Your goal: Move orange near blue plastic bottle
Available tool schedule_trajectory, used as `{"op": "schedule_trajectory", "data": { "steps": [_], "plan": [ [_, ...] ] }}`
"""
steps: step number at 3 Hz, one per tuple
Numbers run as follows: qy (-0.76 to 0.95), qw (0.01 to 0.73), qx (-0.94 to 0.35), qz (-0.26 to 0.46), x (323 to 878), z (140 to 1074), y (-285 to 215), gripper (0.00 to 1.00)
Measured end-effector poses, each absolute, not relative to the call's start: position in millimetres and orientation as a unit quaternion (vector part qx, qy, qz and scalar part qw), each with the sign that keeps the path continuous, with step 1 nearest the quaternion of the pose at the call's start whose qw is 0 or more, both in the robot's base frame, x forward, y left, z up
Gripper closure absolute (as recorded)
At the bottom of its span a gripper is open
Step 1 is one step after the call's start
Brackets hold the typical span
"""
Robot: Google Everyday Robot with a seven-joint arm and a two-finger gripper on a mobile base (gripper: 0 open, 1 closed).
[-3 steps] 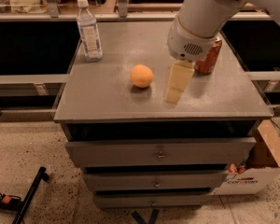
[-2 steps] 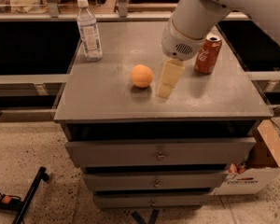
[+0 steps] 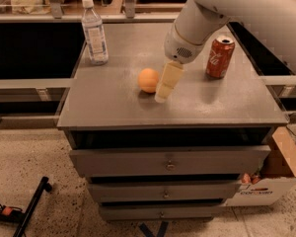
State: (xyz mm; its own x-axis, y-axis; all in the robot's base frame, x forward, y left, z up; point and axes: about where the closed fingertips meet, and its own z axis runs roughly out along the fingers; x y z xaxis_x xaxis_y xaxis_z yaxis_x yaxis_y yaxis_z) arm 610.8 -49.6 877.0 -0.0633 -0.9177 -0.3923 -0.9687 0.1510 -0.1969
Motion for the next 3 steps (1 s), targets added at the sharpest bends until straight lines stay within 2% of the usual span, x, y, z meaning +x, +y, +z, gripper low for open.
{"op": "schedule_trajectory", "data": {
  "steps": [2,3],
  "plan": [
    [0.722,0.225,-0.646,0.100,626.4,848.4,-33.8,0.00],
    [0.722,0.223,-0.644,0.118,629.0,841.5,-24.2,0.18]
  ]
}}
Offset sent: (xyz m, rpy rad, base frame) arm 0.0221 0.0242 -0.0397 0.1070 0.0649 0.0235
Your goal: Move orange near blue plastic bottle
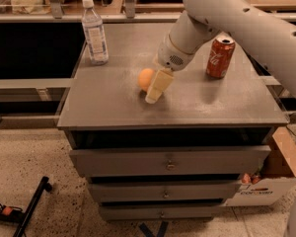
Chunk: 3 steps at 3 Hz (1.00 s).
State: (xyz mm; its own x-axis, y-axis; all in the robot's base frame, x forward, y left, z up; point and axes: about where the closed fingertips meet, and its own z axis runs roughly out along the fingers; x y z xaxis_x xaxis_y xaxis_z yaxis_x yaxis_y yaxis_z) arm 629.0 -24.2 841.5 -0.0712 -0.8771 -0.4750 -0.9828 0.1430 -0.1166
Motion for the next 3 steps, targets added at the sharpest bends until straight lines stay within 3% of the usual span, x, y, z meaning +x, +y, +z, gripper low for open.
{"op": "schedule_trajectory", "data": {
  "steps": [3],
  "plan": [
    [0.745,0.206,-0.616,0.151,634.0,829.0,-9.0,0.87]
  ]
}}
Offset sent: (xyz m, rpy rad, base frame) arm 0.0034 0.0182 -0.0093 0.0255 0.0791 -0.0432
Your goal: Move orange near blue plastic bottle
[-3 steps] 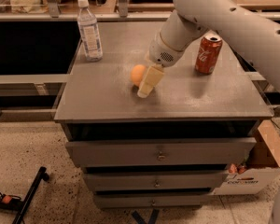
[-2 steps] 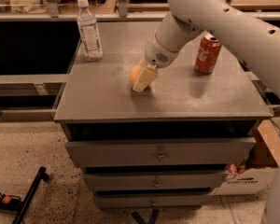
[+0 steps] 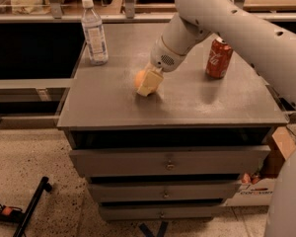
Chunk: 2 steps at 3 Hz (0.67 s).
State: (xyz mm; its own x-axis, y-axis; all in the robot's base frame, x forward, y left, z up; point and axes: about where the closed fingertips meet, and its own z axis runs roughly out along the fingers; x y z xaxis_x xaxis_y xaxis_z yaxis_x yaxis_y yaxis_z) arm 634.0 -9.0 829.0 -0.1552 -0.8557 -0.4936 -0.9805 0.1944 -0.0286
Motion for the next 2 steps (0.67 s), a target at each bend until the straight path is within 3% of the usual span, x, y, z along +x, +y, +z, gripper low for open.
{"op": "schedule_trajectory", "data": {
  "steps": [1,2],
  "plan": [
    [0.753,0.226,-0.598,0.156,647.4,842.5,-11.0,1.00],
    [0.754,0.257,-0.587,0.146,663.0,869.7,-10.9,1.00]
  ]
}}
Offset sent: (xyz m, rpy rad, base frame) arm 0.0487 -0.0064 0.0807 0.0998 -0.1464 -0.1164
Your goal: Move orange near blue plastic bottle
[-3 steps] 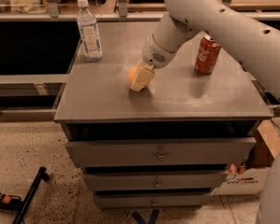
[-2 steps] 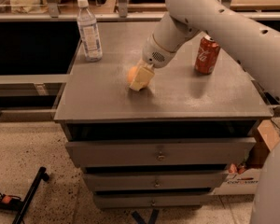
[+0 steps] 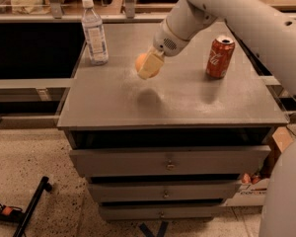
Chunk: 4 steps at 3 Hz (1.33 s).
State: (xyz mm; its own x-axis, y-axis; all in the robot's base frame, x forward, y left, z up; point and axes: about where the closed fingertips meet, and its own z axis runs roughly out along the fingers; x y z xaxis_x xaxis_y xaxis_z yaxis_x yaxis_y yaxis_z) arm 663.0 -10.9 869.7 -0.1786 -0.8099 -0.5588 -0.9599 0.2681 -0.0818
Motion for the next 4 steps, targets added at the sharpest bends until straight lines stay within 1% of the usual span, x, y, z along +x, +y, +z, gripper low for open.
{"op": "schedule_trajectory", "data": {
  "steps": [1,2,3,4],
  "plan": [
    [0.753,0.280,-0.578,0.145,670.6,885.9,-7.6,1.00],
    [0.753,0.280,-0.578,0.145,670.6,885.8,-7.5,1.00],
    [0.752,0.306,-0.564,0.147,677.7,883.1,-3.3,1.00],
    [0.742,0.357,-0.547,0.153,699.4,884.6,17.4,1.00]
  ]
}}
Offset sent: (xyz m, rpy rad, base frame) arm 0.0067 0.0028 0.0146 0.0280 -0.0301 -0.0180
